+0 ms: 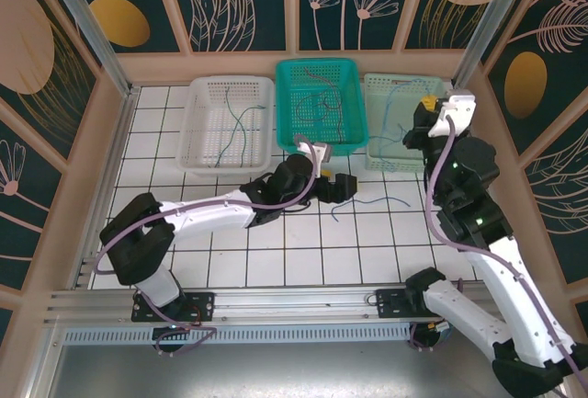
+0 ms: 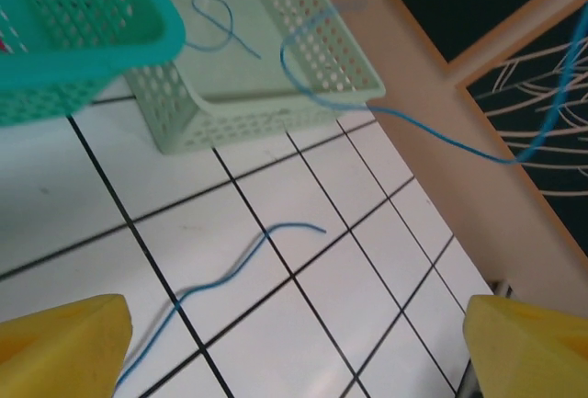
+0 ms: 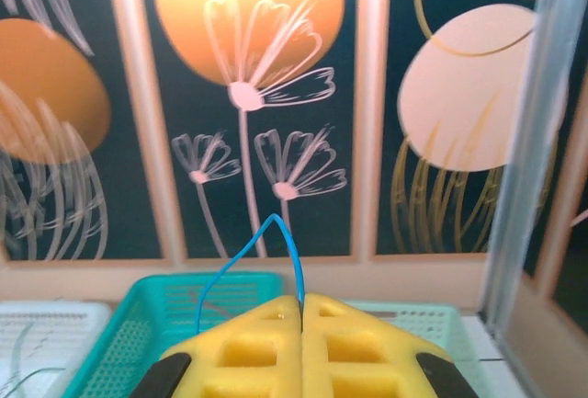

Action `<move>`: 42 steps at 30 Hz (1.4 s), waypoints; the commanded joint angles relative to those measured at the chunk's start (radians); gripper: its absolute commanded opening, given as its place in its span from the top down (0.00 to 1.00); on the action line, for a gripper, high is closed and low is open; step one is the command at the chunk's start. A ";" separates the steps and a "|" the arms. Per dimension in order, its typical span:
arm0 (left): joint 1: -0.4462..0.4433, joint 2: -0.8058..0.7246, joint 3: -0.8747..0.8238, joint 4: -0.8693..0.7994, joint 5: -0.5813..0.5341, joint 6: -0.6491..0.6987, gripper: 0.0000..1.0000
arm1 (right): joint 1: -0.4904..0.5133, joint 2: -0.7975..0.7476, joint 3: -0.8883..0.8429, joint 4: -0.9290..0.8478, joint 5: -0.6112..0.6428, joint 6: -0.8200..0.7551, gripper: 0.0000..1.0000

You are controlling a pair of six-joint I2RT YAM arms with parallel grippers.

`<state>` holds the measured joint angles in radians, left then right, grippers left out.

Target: Untangle the cables

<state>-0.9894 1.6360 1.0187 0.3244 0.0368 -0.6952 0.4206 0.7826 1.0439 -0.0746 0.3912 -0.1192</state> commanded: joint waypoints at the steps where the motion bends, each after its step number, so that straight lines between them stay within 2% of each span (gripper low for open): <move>1: 0.002 -0.021 -0.028 -0.055 -0.092 0.056 0.04 | -0.107 0.050 -0.026 0.136 -0.075 -0.040 1.00; 8: 0.002 -0.026 -0.040 -0.032 -0.090 0.036 0.03 | -0.352 0.194 -0.050 0.289 -0.262 0.039 1.00; 14: 0.002 -0.036 -0.084 -0.024 -0.110 0.031 0.03 | -0.487 0.317 -0.030 0.367 -0.419 0.126 1.00; 19: 0.002 -0.038 -0.096 -0.010 -0.123 0.028 0.02 | -0.541 0.447 0.036 0.359 -0.521 0.158 1.00; 26: 0.002 -0.006 -0.086 -0.020 -0.116 0.048 0.03 | -0.566 0.700 0.181 0.116 -0.620 0.165 1.00; 29: 0.002 0.006 -0.084 -0.038 -0.120 0.076 0.05 | -0.568 0.777 0.178 0.071 -0.626 0.186 1.00; 34: 0.002 0.012 -0.092 -0.070 -0.135 0.104 0.08 | -0.579 0.947 0.241 -0.048 -0.687 0.208 0.92; 39: 0.002 0.024 -0.084 -0.073 -0.129 0.111 0.08 | -0.579 1.104 0.355 -0.160 -0.721 0.226 0.77; 42: 0.003 0.028 -0.082 -0.066 -0.127 0.102 0.08 | -0.580 1.136 0.380 -0.179 -0.706 0.232 0.48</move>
<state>-0.9894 1.6463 0.9348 0.2649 -0.0807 -0.6090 -0.1535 1.9156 1.3670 -0.1928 -0.2928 0.1028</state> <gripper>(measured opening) 0.918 0.467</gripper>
